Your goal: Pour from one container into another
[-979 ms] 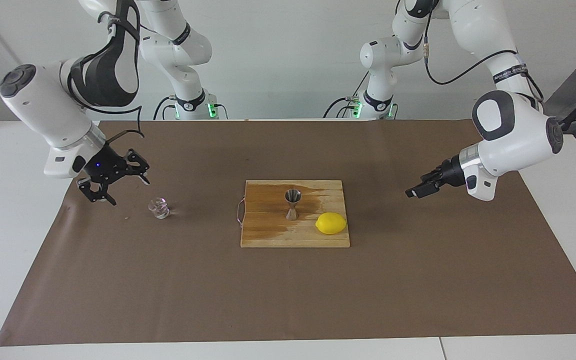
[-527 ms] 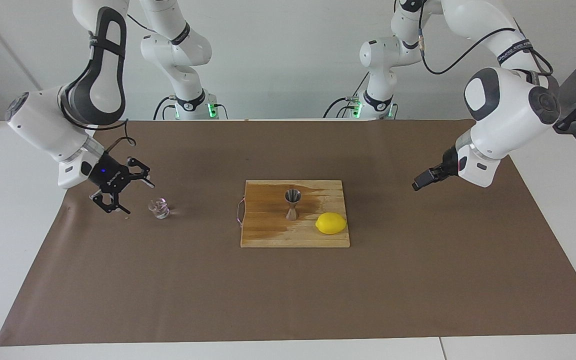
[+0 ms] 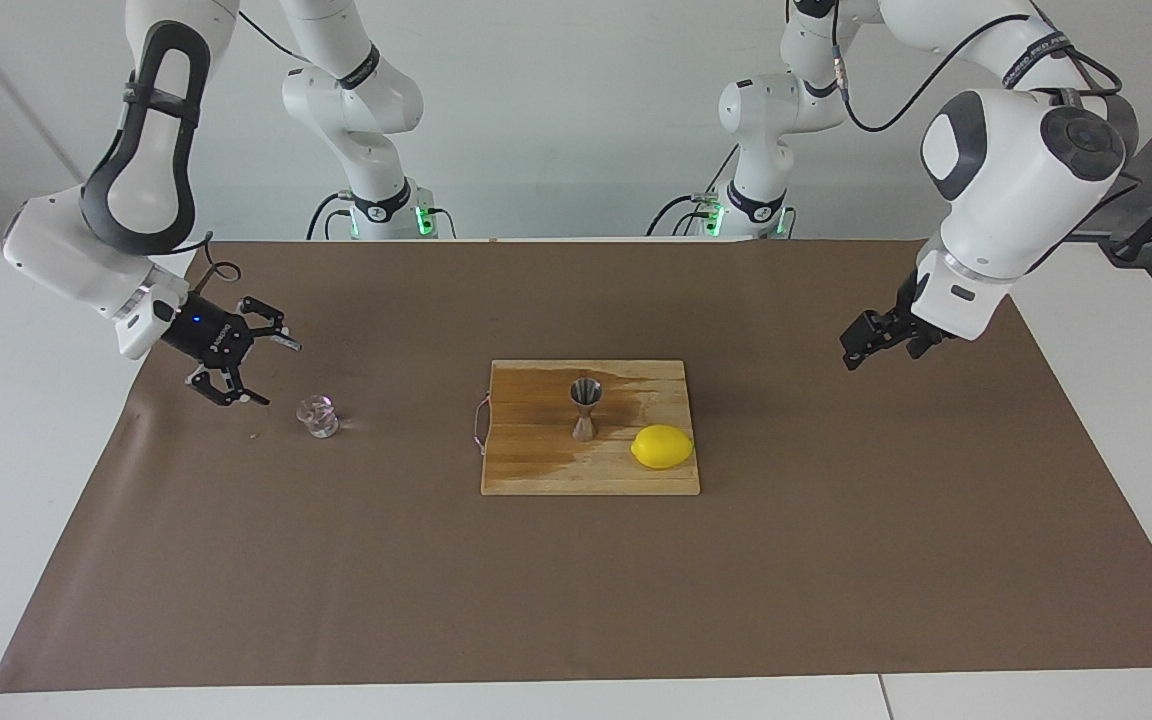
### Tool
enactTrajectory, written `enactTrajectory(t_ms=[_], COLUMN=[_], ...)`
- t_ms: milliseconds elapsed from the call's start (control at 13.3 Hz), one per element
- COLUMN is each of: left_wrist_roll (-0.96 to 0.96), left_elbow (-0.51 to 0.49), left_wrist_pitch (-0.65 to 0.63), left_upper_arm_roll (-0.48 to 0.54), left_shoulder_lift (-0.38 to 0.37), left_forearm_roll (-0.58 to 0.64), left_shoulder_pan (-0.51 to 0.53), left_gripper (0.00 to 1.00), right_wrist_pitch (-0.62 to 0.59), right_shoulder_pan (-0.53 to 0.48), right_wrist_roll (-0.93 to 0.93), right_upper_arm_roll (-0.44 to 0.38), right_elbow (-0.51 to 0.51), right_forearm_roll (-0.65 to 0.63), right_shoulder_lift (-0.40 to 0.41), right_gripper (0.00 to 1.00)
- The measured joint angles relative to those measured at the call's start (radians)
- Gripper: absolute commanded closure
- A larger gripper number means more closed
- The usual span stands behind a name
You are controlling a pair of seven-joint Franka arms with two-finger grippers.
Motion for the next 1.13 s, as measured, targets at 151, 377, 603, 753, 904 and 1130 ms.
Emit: enactTrajectory(t_ms=[151, 377, 603, 753, 904, 1130], left_wrist_roll=[0.045, 0.073, 0.101, 0.119, 0.152, 0.196], left_elbow=[0.000, -0.001, -0.004, -0.005, -0.007, -0.008], left_wrist_pitch=[0.005, -0.013, -0.071, -0.106, -0.121, -0.131], left_upper_arm_roll=[0.000, -0.002, -0.002, 0.015, 0.094, 0.212], left_shoulder_lift=[-0.031, -0.078, -0.115, -0.130, -0.136, -0.136], left_forearm_roll=[0.001, 0.001, 0.001, 0.001, 0.001, 0.001], left_shoulder_pan=[-0.005, -0.013, -0.013, -0.014, -0.058, -0.141], left_gripper=[0.00, 0.00, 0.00, 0.00, 0.00, 0.00], right_wrist_pitch=[-0.007, -0.007, -0.007, -0.007, -0.007, -0.007], right_shoulder_pan=[-0.013, -0.015, -0.015, -0.015, -0.015, -0.015], right_wrist_roll=[-0.099, -0.245, -0.279, -0.289, -0.310, -0.342], right_upper_arm_roll=[-0.009, -0.014, -0.014, -0.014, -0.014, -0.014], right_elbow=[-0.012, -0.007, 0.026, 0.041, 0.043, 0.044], right_forearm_roll=[0.060, 0.183, 0.197, 0.210, 0.234, 0.254], right_shoulder_lift=[0.023, 0.111, 0.166, 0.183, 0.201, 0.223], right_gripper=[0.00, 0.00, 0.00, 0.00, 0.00, 0.00])
